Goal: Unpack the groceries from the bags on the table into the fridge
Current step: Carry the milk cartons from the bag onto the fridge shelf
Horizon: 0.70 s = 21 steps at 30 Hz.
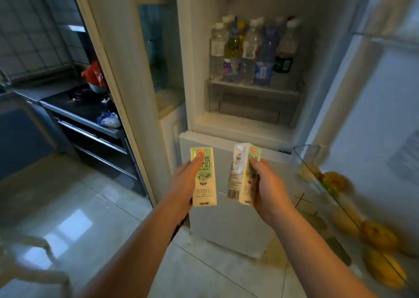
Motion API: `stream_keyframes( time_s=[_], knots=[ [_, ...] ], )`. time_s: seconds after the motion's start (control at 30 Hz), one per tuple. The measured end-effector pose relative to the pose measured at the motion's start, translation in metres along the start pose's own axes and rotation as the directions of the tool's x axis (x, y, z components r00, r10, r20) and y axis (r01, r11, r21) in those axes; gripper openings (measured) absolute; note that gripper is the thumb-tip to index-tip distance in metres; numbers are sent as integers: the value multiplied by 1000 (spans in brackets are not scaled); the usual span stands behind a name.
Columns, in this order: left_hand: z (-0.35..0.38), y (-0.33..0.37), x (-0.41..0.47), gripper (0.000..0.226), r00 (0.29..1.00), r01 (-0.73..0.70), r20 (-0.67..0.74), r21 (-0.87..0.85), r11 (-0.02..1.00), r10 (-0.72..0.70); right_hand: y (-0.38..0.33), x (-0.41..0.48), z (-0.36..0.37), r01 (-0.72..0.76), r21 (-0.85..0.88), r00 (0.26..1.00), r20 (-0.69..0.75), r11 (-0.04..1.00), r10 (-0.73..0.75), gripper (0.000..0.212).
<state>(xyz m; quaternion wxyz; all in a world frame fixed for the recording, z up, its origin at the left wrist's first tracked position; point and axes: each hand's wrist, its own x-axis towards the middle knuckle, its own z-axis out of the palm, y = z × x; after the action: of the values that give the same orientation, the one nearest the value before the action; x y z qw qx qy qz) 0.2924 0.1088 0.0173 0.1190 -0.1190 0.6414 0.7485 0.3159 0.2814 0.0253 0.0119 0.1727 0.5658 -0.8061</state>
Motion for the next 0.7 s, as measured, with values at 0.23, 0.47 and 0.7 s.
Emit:
stream_keyframes(
  time_s=[0.23, 0.47, 0.7],
  knots=[
    [56, 102, 97, 26, 964, -265, -15, 74, 961, 266, -85, 92, 25, 301, -120, 952, -23, 946, -305, 19],
    [104, 195, 167, 33, 850, -526, 116, 134, 840, 514, -176, 161, 56, 563, -82, 822, -47, 823, -567, 26],
    [147, 282, 207, 24, 708, -696, 176, 7, 718, 684, -263, 209, 83, 736, -17, 672, -101, 677, -734, 26]
  ],
)
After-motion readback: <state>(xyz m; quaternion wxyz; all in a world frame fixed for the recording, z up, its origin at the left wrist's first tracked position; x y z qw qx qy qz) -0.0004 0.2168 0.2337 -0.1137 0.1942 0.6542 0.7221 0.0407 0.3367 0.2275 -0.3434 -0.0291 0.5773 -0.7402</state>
